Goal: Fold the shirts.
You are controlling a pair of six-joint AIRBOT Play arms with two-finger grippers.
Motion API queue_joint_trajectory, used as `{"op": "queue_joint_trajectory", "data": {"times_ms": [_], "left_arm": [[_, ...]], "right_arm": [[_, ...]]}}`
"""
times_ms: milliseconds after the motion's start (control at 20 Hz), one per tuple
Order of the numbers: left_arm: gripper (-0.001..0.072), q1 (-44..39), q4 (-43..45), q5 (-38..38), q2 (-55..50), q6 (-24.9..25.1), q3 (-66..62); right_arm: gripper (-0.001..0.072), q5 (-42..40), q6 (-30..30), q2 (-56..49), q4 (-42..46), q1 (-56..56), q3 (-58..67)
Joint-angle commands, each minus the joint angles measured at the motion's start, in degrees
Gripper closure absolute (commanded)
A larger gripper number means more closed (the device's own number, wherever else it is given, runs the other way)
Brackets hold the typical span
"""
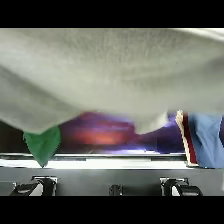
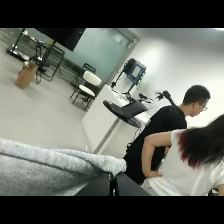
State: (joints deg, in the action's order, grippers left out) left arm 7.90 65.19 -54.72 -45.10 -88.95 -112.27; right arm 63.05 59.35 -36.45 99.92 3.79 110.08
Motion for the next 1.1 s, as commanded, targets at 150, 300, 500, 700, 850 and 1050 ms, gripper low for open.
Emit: {"op": "queue_joint_trajectory", "data": {"times_ms": [150, 300, 500, 700, 850, 1050], "left_arm": [[0.0676, 0.11, 7.89, -13.57, -6.71, 0.52, -0.74], [0.0675, -0.13, 7.91, -21.88, -19.06, 3.02, 0.57], [0.0675, -0.98, 7.93, -23.91, -36.52, 4.22, 10.54], [0.0675, -1.88, 7.69, -19.37, -53.53, 4.96, 12.66], [0.0674, -1.81, 6.16, -9.86, -59.76, 4.96, 12.57], [0.0674, -1.81, 3.23, 3.32, -62.71, 4.96, 9.46]], "right_arm": [[0.0669, 12.48, 1.11, -8.04, 1.79, 0.07, 0.96], [0.0669, 21.55, 1.05, -21.57, 1.01, 0.07, 0.96], [0.0668, 28.39, 1.16, -45.66, -6.21, -0.11, 0.72], [0.067, 14.43, 3.67, -65.11, -20.2, -0.11, 0.74], [0.0669, 0.22, 5.73, -70.97, -22.32, -0.09, 0.74], [0.0669, -15.39, 8.7, -72.26, -18.99, 0.02, 0.76]]}}
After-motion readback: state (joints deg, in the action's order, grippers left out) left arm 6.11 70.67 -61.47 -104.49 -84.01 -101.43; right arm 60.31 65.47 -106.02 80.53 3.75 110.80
